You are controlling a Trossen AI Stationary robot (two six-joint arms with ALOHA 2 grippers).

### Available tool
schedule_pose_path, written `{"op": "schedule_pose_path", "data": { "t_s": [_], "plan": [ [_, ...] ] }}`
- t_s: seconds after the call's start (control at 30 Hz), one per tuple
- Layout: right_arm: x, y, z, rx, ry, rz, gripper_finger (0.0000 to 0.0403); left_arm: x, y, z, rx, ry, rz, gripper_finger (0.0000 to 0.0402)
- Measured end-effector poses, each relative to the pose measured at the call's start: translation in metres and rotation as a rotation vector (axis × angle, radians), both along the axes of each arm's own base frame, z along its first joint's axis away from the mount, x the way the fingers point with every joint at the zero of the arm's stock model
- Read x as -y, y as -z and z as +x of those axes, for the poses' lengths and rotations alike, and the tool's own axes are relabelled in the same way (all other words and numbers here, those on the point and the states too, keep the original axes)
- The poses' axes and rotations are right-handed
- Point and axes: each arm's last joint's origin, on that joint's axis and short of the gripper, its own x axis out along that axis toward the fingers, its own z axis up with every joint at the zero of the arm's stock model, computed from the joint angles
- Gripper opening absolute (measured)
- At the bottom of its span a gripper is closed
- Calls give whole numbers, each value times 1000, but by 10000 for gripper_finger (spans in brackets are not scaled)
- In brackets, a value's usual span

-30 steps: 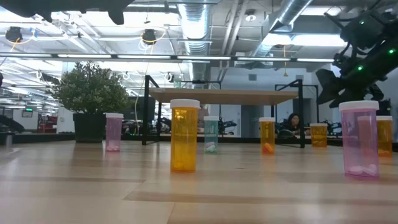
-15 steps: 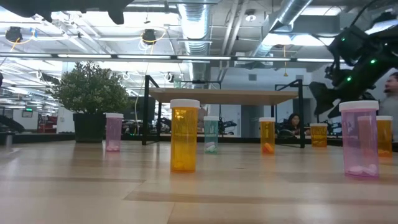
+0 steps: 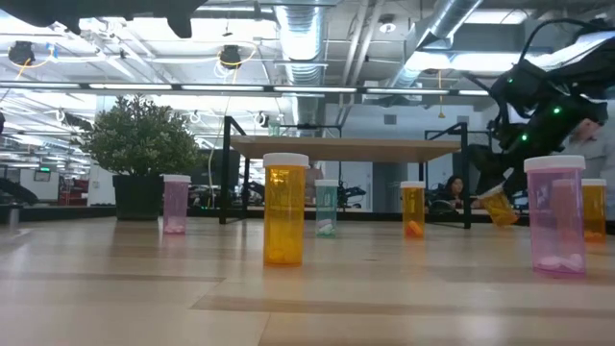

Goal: Pick and place medicine bottles onto shelf by color
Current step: Put the top orange large pill bottle on the shelf, then adjust the shelf

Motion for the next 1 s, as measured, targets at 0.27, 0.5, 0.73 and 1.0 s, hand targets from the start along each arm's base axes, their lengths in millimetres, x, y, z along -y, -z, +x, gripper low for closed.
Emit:
{"op": "schedule_pose_path", "data": {
  "t_s": [0.27,0.5,0.73,1.0],
  "plan": [
    [0,10,0,-50,-3,53,251,0,0,0,-5,0,-1,0],
    [1,7,1,-52,-15,32,251,0,1,0,-6,0,-1,0],
    [-3,2,7,-47,-82,44,251,0,2,0,-23,1,-4,0],
    [-11,-38,20,-145,-186,105,251,0,2,0,-23,0,-4,0]
  ]
}}
